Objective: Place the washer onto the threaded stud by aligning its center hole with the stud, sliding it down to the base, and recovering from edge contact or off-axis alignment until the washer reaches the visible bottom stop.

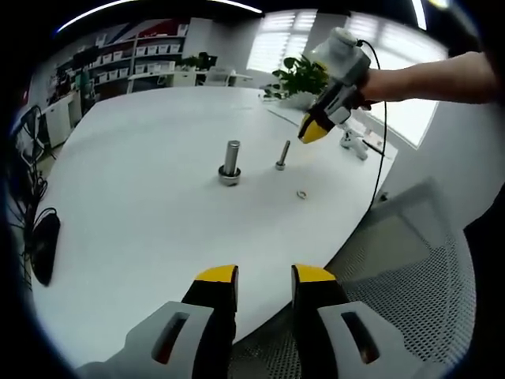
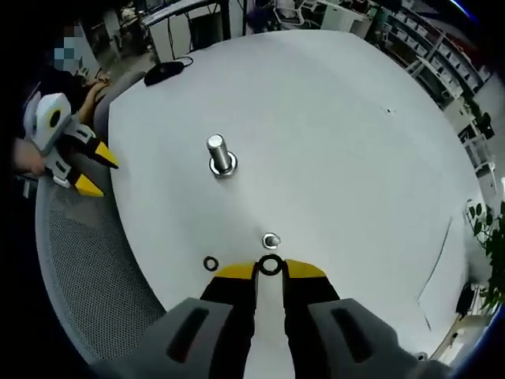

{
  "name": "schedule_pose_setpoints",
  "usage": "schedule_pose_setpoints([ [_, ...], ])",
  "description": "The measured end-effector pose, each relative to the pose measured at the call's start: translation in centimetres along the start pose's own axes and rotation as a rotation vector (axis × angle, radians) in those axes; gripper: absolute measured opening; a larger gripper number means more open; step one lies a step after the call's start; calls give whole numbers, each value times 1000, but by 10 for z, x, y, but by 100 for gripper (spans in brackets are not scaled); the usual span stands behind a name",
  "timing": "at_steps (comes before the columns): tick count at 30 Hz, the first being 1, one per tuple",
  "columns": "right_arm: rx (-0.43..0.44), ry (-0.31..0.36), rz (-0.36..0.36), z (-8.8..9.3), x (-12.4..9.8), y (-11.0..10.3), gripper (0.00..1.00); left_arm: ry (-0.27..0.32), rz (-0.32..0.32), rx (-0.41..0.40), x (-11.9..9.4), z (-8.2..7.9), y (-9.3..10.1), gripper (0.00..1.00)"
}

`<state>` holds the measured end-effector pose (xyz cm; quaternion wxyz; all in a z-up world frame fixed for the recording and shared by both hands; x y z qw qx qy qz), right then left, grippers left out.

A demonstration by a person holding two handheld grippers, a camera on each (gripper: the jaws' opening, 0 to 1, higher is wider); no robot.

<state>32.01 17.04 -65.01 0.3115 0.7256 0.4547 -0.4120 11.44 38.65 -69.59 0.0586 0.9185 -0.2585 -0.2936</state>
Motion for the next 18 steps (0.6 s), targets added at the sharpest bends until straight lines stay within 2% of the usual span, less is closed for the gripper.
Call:
schedule_pose_setpoints([
  [18,-82,1,-23,-22,8,7,14,4,-8,-5,0,0,-1,25],
])
Point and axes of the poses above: the point that each gripper's makers call its tool centre point, and the gripper's own axes: x roughly forward along the fingers, y roughly to its right, z roughly out of its underside, the point moved 8 cm from there along -x, roughly backward along the fingers, and after that the axes turned 9 degrees about y, right-handed, at the moved point
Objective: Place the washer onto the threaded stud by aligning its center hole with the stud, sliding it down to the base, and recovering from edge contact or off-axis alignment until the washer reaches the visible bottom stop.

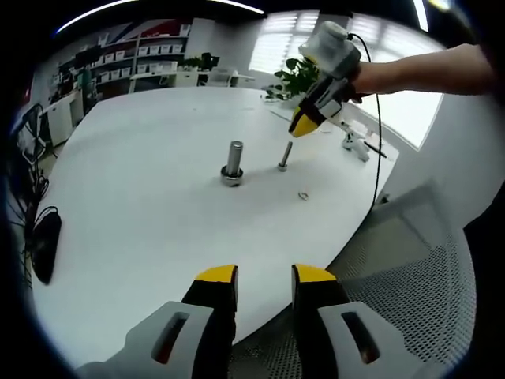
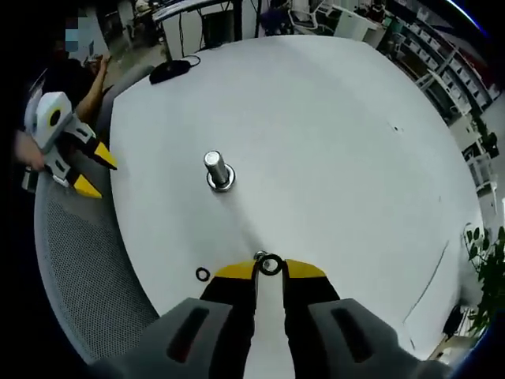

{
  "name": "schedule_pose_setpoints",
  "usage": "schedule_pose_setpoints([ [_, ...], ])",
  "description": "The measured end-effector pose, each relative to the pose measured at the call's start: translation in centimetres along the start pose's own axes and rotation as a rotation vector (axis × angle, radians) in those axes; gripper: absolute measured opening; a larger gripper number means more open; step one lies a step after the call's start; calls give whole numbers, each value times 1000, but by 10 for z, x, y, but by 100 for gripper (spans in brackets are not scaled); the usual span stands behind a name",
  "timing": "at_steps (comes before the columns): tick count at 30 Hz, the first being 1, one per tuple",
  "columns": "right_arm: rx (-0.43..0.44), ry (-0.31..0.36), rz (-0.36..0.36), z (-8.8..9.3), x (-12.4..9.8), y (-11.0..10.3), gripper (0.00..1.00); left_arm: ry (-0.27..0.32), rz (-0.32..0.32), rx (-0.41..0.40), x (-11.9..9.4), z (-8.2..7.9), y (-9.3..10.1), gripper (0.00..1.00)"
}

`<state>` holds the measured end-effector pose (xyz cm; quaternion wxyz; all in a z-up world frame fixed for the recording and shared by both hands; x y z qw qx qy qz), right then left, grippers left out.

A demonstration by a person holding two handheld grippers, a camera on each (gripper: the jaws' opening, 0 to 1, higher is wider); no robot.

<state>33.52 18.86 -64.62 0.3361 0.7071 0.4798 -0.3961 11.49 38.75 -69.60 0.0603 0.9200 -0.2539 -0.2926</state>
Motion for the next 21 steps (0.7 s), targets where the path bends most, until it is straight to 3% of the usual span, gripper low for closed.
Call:
schedule_pose_setpoints([
  [21,-57,-15,-7,3,-1,3,14,11,-8,-1,0,-1,-1,25],
])
Point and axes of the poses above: the point that each gripper's makers call its tool centre point, and the gripper's own axes: x roughly forward along the fingers, y roughly to its right, z roughly out of its underside, the point moved 8 cm from there along -x, roughly backward along the fingers, and after that the axes turned 9 degrees about y, right-handed, at the moved point
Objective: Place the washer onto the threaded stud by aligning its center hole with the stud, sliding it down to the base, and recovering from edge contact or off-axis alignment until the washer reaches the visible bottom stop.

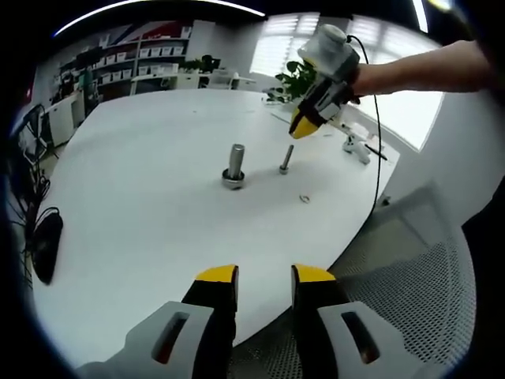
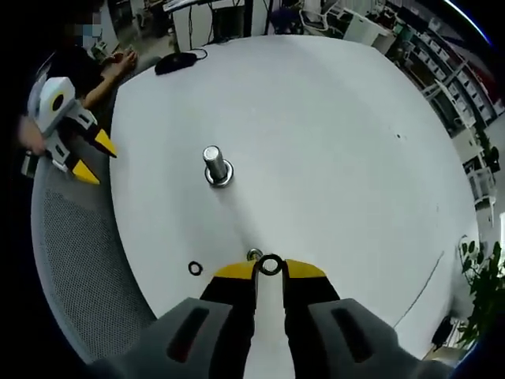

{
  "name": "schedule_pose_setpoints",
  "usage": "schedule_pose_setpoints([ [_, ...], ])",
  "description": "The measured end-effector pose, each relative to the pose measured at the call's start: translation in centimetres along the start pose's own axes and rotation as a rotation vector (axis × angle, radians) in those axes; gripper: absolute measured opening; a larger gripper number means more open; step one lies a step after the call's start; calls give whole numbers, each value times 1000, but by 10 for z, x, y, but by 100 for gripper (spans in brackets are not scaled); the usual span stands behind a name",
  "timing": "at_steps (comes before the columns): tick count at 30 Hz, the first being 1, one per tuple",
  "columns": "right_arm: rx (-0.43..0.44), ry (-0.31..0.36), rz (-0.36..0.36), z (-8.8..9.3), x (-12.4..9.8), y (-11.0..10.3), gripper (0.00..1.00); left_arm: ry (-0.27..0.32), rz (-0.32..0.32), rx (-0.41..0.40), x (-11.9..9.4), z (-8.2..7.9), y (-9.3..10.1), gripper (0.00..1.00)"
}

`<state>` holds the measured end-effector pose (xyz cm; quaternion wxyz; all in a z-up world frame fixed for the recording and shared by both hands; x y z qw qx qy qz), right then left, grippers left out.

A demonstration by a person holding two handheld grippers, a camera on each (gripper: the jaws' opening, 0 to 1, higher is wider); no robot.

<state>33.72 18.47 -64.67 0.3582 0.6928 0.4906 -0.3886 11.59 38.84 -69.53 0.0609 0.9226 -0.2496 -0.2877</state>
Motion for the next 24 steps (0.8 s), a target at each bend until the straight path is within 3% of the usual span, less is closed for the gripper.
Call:
schedule_pose_setpoints([
  [14,-84,-48,-25,0,10,-10,14,1,-4,5,0,0,-1,25],
  [24,-64,-58,-34,7,14,-8,14,-1,-5,6,0,1,0,25],
])
Point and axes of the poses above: the point that each gripper's makers call its tool centre point, and the gripper's own axes: x roughly forward along the fingers, y roughly to its right, z roughly out of its underside, the point moved 8 cm from there along -x, roughly backward along the fingers, and after that the axes turned 9 degrees about y, right-handed, at the moved point
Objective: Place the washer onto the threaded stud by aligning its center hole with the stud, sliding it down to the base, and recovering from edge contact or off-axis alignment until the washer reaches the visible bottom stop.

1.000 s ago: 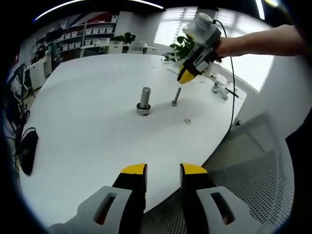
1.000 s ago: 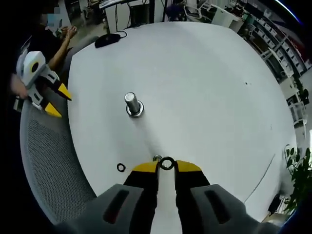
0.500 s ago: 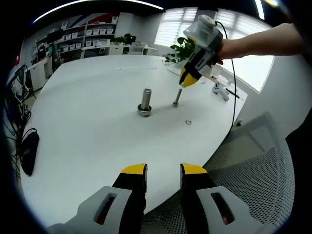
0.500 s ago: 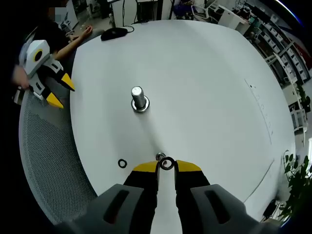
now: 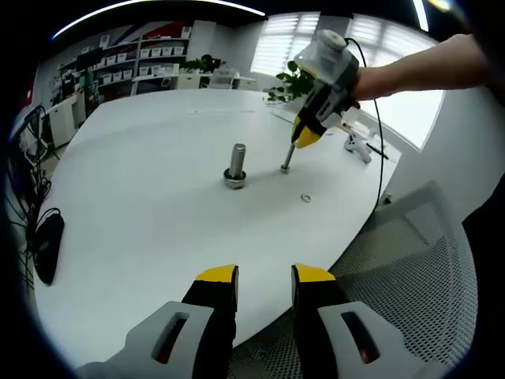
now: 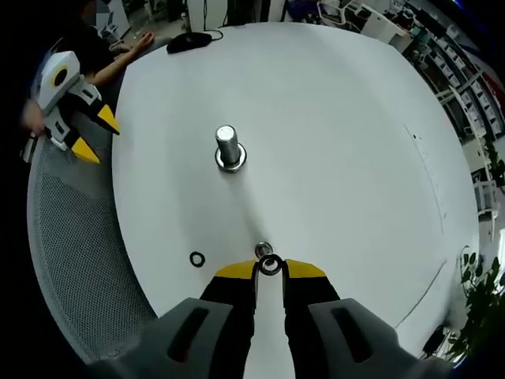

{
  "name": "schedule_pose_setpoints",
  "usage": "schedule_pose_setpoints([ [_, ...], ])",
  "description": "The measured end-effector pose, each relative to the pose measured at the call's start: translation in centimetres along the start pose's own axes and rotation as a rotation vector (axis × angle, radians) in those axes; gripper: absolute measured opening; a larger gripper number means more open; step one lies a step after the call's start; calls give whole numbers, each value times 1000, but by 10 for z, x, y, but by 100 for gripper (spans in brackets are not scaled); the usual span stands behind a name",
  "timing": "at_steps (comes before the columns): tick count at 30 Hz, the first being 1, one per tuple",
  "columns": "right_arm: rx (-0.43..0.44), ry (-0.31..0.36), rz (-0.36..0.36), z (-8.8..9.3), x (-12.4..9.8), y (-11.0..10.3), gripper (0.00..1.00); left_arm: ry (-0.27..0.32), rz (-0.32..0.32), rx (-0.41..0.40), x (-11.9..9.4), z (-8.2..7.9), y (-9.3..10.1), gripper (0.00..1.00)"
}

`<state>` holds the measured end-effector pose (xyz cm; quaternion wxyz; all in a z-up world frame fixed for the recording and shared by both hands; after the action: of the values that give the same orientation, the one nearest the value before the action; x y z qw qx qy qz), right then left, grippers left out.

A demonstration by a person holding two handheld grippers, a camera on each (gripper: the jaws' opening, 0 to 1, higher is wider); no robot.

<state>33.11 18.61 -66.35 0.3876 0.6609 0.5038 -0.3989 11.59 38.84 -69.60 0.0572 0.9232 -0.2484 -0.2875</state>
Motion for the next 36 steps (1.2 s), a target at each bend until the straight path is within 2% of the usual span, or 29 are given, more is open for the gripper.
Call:
schedule_pose_setpoints([
  [4,37,23,4,1,1,3,14,-2,1,-1,0,0,0,25],
  [12,48,35,-1,0,2,3,14,-8,8,2,0,0,1,25],
  [18,33,15,-11,3,8,2,14,-11,9,1,0,1,1,25],
  [36,75,-27,-40,13,31,7,14,-19,10,-4,1,2,1,25],
])
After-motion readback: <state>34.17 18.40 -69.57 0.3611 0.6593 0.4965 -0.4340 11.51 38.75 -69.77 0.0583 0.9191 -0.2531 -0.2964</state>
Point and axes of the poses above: the point that each gripper's makers call its tool centre point, and the gripper's own axes: x roughly forward along the fingers, y roughly to its right, z roughly out of its underside, the point moved 8 cm from there along -x, roughly backward along the fingers, and after that the axes turned 9 degrees about y, right-handed, at the moved point
